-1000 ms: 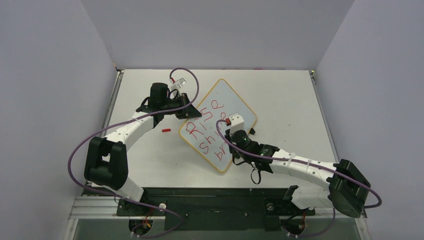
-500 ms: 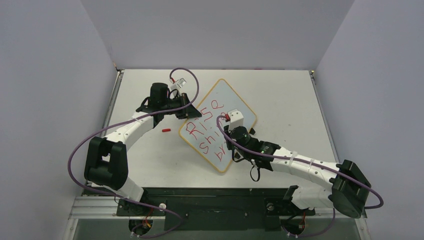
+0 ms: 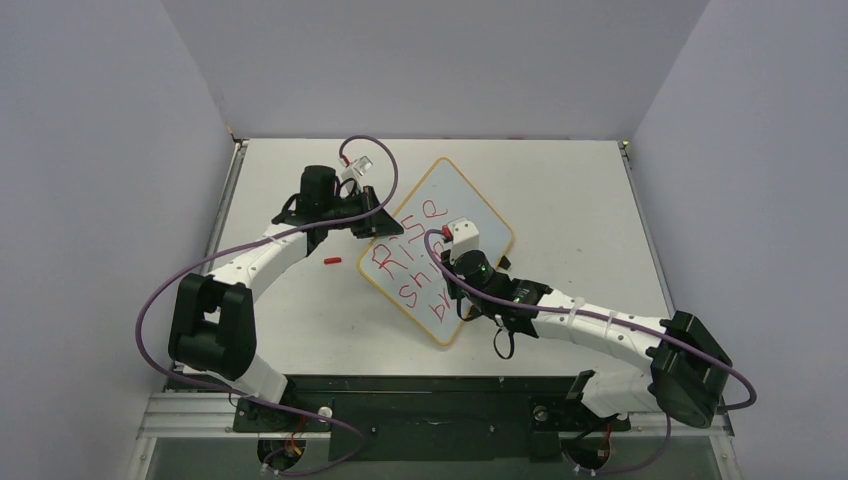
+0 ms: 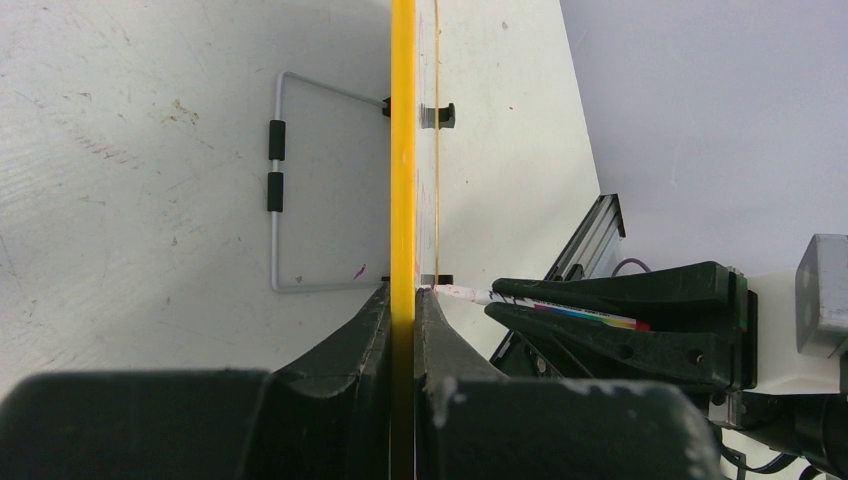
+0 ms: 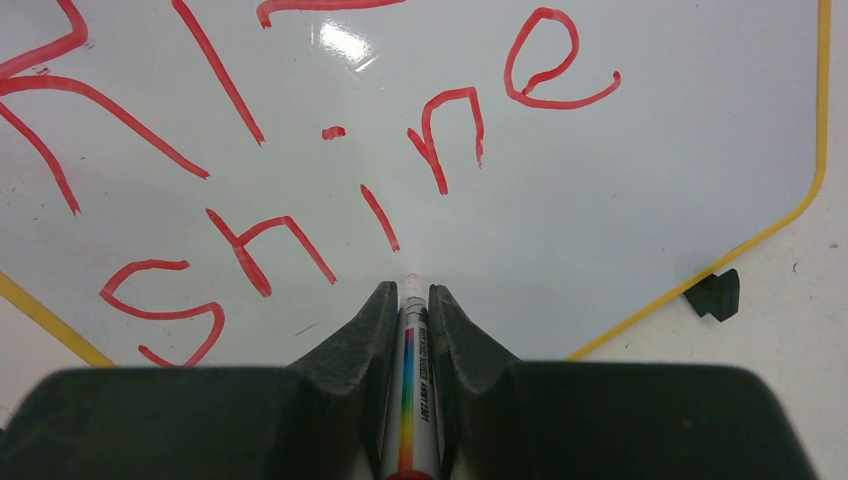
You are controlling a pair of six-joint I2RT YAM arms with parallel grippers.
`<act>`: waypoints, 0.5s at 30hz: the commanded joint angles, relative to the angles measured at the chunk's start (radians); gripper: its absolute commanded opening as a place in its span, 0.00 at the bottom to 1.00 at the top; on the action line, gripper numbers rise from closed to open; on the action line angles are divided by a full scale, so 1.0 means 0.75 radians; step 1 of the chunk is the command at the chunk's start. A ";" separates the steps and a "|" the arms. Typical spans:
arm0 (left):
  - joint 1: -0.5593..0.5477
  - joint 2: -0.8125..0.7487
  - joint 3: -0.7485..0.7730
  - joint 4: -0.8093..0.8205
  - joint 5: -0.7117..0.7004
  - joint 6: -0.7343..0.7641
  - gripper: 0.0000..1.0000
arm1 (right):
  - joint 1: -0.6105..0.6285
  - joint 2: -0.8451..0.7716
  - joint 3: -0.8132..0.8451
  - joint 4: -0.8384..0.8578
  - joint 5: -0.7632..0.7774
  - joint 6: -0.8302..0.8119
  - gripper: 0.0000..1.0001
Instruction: Write a sentence on the whiteboard
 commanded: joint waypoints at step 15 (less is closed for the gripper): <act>-0.001 -0.038 0.053 0.045 -0.049 0.067 0.00 | -0.008 -0.028 -0.040 0.042 0.031 0.015 0.00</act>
